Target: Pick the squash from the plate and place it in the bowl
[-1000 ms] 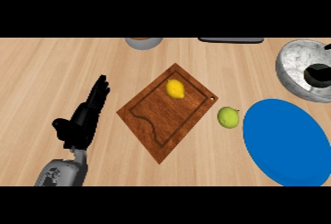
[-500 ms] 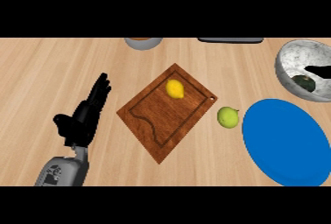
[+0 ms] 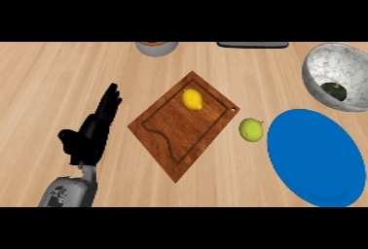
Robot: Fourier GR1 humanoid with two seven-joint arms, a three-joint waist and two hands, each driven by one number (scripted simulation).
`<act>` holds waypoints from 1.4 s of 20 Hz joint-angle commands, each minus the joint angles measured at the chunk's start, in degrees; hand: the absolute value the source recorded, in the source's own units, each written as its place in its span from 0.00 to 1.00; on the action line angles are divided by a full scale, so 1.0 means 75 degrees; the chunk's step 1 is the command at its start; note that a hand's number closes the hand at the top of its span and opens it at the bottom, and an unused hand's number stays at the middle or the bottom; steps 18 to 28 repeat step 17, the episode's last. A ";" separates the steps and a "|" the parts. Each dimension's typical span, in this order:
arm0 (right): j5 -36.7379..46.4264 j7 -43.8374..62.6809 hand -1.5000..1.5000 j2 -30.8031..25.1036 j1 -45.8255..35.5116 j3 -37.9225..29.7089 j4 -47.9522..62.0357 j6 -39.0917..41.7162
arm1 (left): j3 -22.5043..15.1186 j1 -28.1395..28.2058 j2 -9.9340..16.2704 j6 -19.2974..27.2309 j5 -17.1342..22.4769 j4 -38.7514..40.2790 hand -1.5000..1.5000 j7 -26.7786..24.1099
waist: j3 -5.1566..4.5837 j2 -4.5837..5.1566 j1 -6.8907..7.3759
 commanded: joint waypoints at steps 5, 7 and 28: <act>-0.0914 -0.0440 0.00 -0.0613 0.0713 -0.0669 0.0054 0.1671 | 0.0236 -0.0062 0.0050 -0.0078 0.0104 -0.0108 0.50 0.0231 | -0.0001 -0.0024 -0.0070; -0.1014 -0.0636 0.00 -0.0645 0.1135 -0.0697 0.0111 0.2085 | 0.0198 0.0121 -0.0076 -0.0099 -0.0011 0.0354 0.50 -0.0547 | -0.0005 -0.0019 -0.0109; -0.1467 -0.1090 0.00 -0.0191 0.2285 -0.0515 -0.0720 0.2685 | 0.0604 -0.0401 -0.0103 -0.0265 0.0063 0.0989 0.50 -0.0533 | -0.0021 -0.0070 -0.0244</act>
